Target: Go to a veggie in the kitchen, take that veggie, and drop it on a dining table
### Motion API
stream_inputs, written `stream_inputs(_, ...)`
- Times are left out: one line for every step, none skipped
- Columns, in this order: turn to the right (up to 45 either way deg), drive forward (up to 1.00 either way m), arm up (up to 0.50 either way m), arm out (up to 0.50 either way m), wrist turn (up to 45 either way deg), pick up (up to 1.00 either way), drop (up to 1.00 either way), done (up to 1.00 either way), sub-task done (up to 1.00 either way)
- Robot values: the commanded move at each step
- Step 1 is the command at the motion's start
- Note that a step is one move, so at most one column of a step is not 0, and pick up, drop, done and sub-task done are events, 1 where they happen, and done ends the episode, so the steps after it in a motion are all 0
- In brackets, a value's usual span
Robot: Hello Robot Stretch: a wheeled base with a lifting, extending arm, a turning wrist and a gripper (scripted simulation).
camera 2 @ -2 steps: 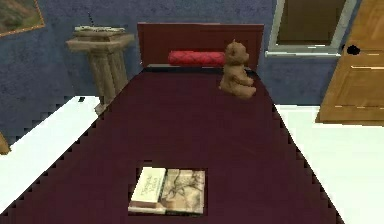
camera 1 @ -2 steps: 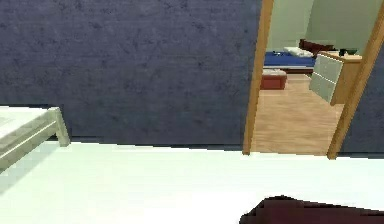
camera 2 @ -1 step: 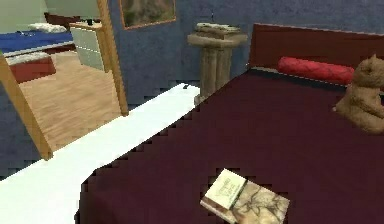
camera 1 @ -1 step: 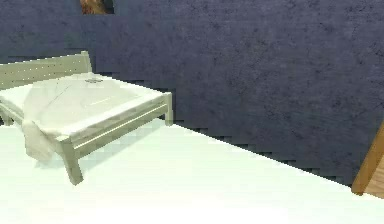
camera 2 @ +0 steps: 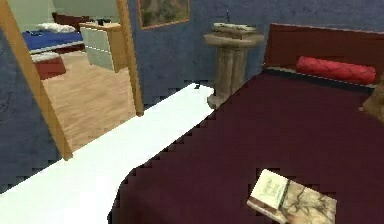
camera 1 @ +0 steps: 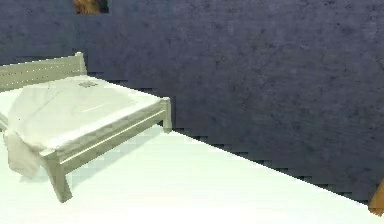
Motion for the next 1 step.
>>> stream_inputs(27.0,0.00,0.00,0.00,0.0,0.00,0.00,0.00,0.00)
